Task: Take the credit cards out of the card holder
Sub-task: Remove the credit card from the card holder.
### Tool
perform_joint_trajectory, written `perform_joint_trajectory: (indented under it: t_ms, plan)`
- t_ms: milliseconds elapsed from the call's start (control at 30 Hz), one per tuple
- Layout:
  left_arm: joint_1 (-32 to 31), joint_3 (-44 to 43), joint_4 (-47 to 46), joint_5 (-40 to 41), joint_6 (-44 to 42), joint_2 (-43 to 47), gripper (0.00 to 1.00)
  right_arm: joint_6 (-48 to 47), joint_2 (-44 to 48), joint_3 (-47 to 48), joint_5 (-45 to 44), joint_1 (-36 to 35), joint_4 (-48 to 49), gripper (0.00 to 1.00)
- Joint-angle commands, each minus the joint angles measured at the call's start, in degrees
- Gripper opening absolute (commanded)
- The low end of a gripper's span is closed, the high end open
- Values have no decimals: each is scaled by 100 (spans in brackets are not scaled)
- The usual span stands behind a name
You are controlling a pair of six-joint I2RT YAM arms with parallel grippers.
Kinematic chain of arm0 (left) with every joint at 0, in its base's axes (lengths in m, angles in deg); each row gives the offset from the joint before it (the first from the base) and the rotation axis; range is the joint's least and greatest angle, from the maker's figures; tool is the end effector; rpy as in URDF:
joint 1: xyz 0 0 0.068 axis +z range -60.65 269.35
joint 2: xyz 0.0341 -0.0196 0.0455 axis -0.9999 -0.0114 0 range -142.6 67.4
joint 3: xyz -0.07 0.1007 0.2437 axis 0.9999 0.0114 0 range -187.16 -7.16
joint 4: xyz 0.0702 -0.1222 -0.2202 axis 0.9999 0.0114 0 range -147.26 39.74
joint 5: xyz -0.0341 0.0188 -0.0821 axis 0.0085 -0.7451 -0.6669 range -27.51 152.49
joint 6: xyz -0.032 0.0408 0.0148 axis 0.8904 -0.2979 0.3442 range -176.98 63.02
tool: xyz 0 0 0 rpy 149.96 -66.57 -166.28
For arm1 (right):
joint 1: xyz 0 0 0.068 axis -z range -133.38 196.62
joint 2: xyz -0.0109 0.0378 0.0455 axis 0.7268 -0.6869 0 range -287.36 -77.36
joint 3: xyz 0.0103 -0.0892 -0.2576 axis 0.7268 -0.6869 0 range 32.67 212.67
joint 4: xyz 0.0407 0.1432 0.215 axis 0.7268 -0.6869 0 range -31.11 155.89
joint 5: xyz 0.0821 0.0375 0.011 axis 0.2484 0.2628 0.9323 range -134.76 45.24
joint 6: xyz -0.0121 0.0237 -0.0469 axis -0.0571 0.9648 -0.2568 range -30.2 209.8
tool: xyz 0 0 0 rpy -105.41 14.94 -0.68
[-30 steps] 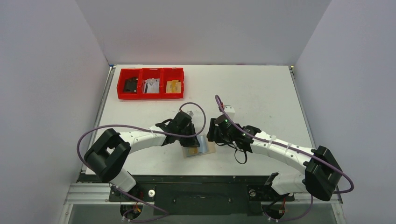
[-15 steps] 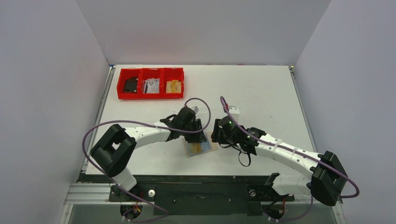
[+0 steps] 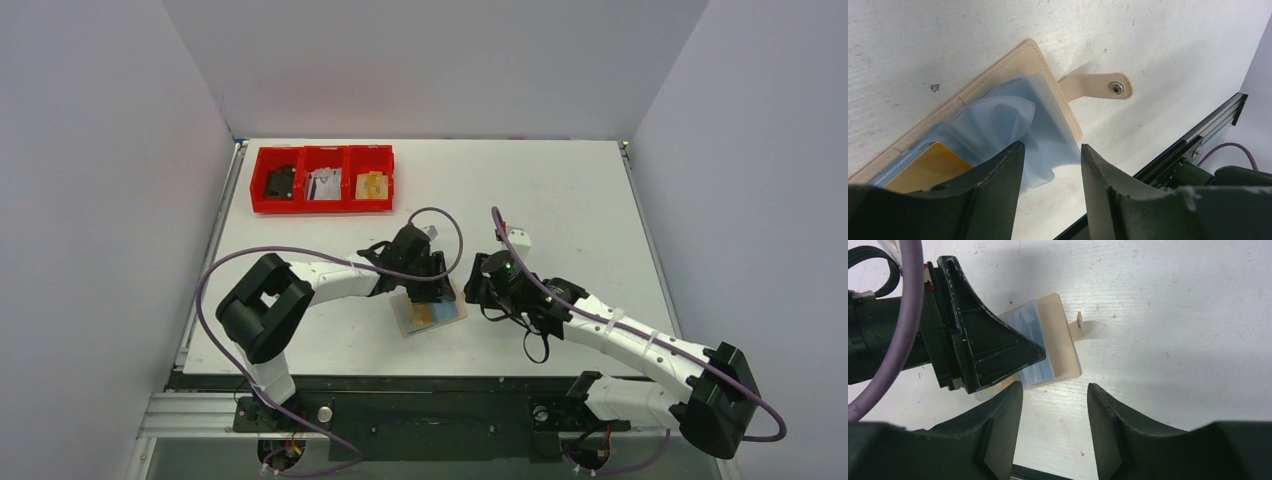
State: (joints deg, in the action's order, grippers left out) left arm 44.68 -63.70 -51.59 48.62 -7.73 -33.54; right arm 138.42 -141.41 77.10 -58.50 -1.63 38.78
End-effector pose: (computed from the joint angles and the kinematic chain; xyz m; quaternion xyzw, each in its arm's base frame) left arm 0.2476 -0.2568 0.1608 0.0039 0.9340 -0.3251 0.1484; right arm 0.1594 0.1659 0.2460 0.0471 0.9228 0.2001 0.3260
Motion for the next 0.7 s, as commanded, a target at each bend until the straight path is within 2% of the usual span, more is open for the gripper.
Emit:
perform_joint_trajectory:
  t_ms: [0,100,233,667]
  plan:
    - [-118,-348,-399,-157,-57,-48,45,79,205,-83,-233,59,-76,47]
    - [-173,-389,-478,-216,-44,33,53,97,256,-100,-245,54,-102,47]
    - [-199,-443,-736,-241,-5,171,56,104,303,-78,-283,55,-162,47]
    - [-121,-640,-591,-22,-67,600,57,84,454,60,-344,41,-320,46]
